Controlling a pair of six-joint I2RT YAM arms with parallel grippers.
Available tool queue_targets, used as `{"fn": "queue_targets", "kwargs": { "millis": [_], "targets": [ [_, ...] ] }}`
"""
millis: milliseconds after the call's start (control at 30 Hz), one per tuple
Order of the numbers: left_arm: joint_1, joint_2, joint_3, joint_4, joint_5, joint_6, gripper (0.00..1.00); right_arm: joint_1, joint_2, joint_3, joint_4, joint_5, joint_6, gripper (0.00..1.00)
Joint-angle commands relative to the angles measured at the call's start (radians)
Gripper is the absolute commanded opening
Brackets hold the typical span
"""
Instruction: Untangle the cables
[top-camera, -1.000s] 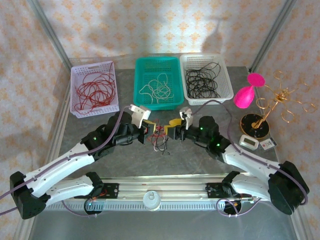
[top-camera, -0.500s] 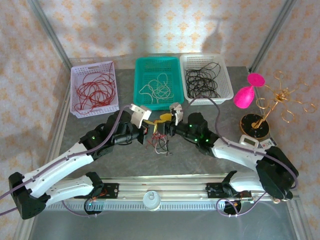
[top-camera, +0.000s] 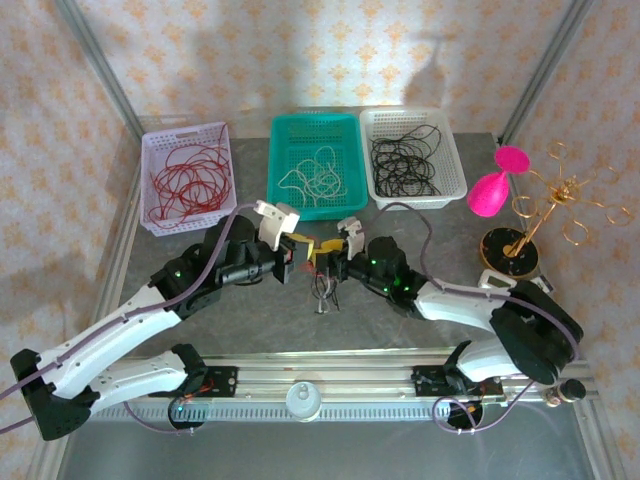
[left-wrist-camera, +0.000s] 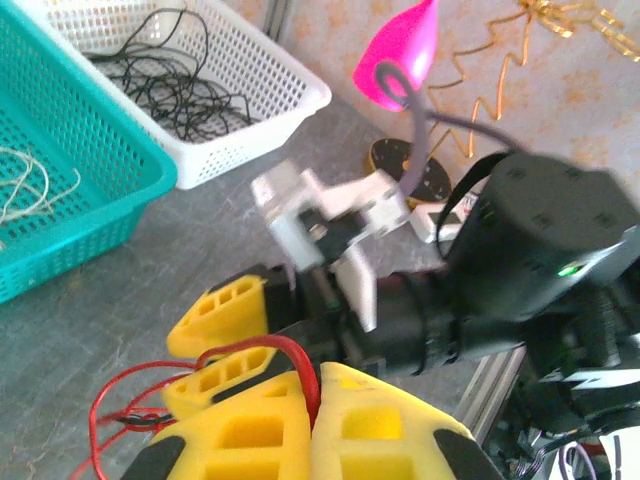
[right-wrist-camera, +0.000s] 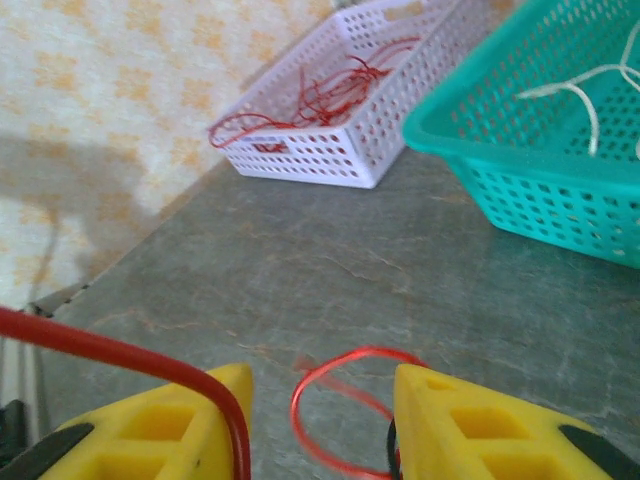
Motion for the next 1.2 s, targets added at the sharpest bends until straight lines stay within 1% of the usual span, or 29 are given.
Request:
{"fn": "queue_targets", "kwargs": {
  "millis": [0, 133, 300, 400, 533, 700, 833, 933, 1000, 1067, 1167],
  "targets": [
    [-0.009, -0.041, 0.083, 0.052, 0.014, 0.005, 0.0, 0.002, 0.058, -0.026, -0.012, 0.112, 0.023, 0.41],
    [-0.009, -0.035, 0.153, 0.035, 0.002, 0.028, 0.0, 0.002, 0.089, -0.075, 0.02, 0.208, 0.054, 0.41],
    [-0.009, -0.001, 0.284, -0.023, -0.057, 0.066, 0.0, 0.002, 0.113, -0.133, 0.021, 0.339, 0.081, 0.42],
    [-0.01, 0.013, 0.356, -0.053, -0.106, 0.075, 0.0, 0.002, 0.136, -0.143, 0.01, 0.375, 0.087, 0.42],
    [-0.009, 0.023, 0.412, -0.044, -0.161, 0.08, 0.0, 0.002, 0.153, -0.152, -0.016, 0.417, 0.1, 0.42],
    [-0.009, 0.046, 0.453, -0.02, -0.147, 0.092, 0.0, 0.002, 0.092, -0.18, -0.06, 0.482, 0.13, 0.43],
    [-0.008, 0.057, 0.462, -0.002, -0.139, 0.097, 0.0, 0.0, -0.043, -0.207, -0.14, 0.536, 0.131, 0.46],
    [-0.01, 0.055, 0.439, 0.006, -0.131, 0.096, 0.0, 0.0, -0.224, -0.21, -0.205, 0.513, 0.085, 0.49],
    [-0.009, 0.057, 0.422, 0.004, -0.118, 0.097, 0.0, -0.001, -0.355, -0.199, -0.243, 0.467, 0.033, 0.53],
    [-0.008, 0.061, 0.411, -0.002, -0.103, 0.096, 0.0, -0.004, -0.469, -0.179, -0.252, 0.338, -0.044, 0.57],
    [-0.009, 0.064, 0.396, 0.0, -0.092, 0.092, 0.0, -0.007, -0.552, -0.1, -0.304, 0.165, -0.117, 0.6]
  ]
}}
